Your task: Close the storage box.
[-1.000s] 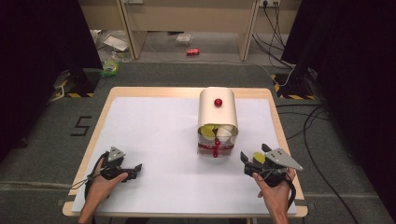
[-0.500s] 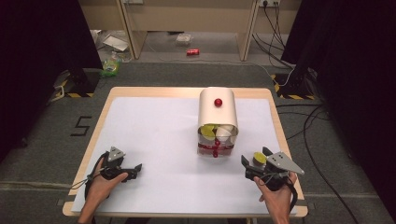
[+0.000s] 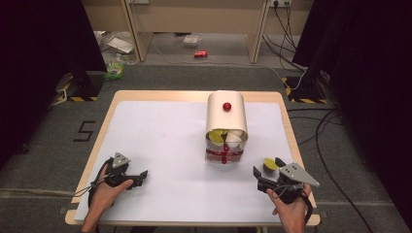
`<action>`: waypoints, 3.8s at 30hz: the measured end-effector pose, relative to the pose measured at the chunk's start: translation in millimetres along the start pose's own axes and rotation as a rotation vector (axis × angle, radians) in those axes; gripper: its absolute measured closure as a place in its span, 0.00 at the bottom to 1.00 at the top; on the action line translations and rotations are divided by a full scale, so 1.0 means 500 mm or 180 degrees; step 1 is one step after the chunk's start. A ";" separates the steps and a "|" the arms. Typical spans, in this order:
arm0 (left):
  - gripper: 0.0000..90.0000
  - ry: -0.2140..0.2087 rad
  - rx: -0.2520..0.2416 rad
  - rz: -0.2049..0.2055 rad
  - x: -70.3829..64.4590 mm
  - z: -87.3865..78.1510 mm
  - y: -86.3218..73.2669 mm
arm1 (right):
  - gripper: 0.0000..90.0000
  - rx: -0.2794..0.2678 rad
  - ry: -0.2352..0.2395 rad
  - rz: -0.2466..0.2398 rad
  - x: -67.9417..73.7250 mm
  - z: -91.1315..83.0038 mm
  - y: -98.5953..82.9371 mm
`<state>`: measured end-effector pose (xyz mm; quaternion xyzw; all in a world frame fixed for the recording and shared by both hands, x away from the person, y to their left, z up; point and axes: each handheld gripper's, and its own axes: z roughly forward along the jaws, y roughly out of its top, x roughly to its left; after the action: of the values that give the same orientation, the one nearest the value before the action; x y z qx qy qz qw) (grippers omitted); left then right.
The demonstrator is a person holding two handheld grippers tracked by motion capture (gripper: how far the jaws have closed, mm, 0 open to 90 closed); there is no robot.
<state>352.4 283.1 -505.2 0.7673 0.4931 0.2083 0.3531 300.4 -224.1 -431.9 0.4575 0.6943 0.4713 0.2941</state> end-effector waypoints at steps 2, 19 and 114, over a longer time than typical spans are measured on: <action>0.12 0.0000 0.0001 0.0000 0.000 0.000 0.000 | 0.18 0.0011 -0.0004 -0.0011 -0.002 -0.004 -0.002; 0.12 0.0000 -0.0002 0.0002 0.000 0.000 0.000 | 0.18 0.0120 -0.0036 -0.0023 -0.008 -0.017 -0.026; 0.12 0.0011 -0.0008 0.0009 -0.001 0.000 0.000 | 0.18 0.0794 0.0047 -0.0083 -0.032 -0.062 -0.117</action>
<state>352.0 282.8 -505.3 0.7672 0.4924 0.2108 0.3529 259.8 -258.5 -474.2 0.4780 0.7556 0.3807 0.2359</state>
